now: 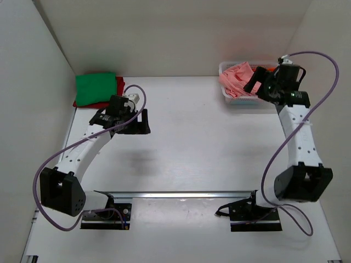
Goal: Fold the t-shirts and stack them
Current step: Grab crumpled tshirt from bin with the right arm
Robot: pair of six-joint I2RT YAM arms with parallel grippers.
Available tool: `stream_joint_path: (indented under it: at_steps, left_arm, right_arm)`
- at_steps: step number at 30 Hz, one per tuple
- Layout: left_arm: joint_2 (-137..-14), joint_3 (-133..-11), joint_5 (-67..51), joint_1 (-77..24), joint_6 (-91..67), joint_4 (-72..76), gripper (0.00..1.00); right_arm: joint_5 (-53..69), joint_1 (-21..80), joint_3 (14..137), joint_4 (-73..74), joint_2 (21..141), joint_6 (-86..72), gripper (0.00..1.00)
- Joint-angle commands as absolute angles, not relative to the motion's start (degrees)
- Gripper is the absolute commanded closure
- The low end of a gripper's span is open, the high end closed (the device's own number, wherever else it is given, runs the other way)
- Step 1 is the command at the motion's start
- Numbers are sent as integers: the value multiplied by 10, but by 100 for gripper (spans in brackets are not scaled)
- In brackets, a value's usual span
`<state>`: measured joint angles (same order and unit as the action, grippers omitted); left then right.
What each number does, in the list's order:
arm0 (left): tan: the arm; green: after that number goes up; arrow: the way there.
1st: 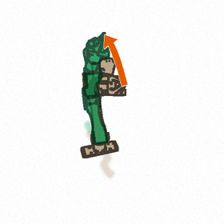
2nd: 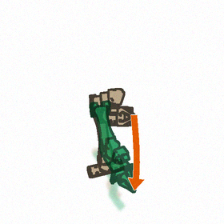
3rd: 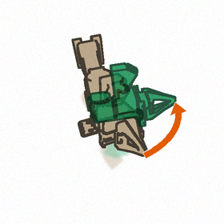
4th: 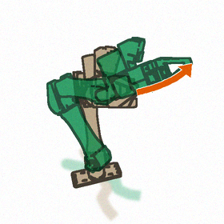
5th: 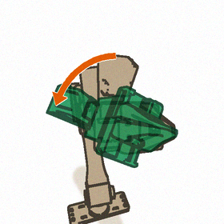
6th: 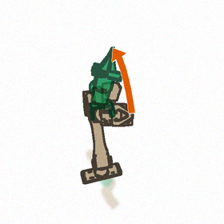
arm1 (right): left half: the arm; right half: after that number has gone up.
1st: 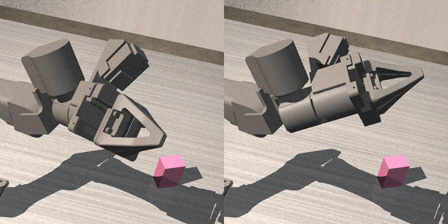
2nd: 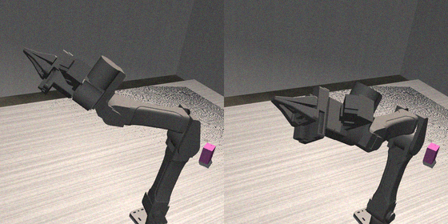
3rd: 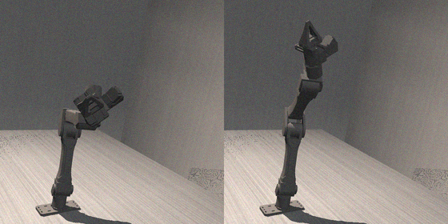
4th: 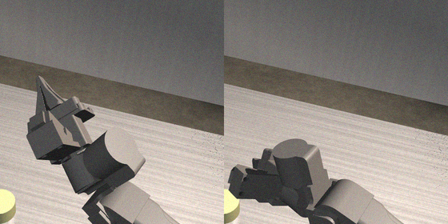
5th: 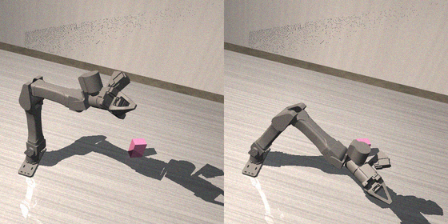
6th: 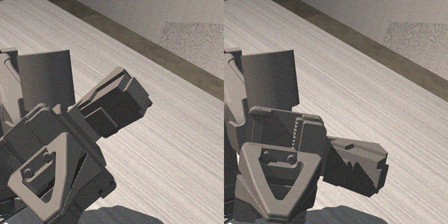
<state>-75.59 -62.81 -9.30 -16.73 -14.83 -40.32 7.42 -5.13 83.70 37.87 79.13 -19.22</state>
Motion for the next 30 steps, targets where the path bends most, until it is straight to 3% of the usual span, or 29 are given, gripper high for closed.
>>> stream_joint_path:
  at_steps: [1,5,12,13,14,16,17,24,30]
  left_arm:
    - [-775,-662,-59,-187,-122,-412,2]
    - [-799,-679,-121,-196,-122,-396,1]
    - [-844,-659,-106,-185,-142,-368,1]
    - [-847,-664,-89,-185,-147,-373,1]
    - [-851,-661,-95,-183,-148,-372,1]
    - [-860,-669,-91,-179,-146,-374,1]
    - [-863,-671,-86,-178,-147,-374,2]
    - [-872,-671,-111,-155,-150,-381,1]
    - [-876,-674,-106,-149,-166,-381,1]
  right_arm:
    - [64,-77,911,297,855,-203,1]
    - [92,-119,1017,273,987,-213,1]
    - [122,-108,1230,287,1212,-136,2]
    - [123,-99,1237,274,1229,-128,5]
    - [142,-93,1237,272,1242,-114,17]
    - [156,-86,1248,258,1262,-110,31]
    - [167,-83,1253,252,1271,-101,31]
    - [182,-54,1227,269,1293,-76,15]
    - [172,-55,1227,301,1305,-49,14]
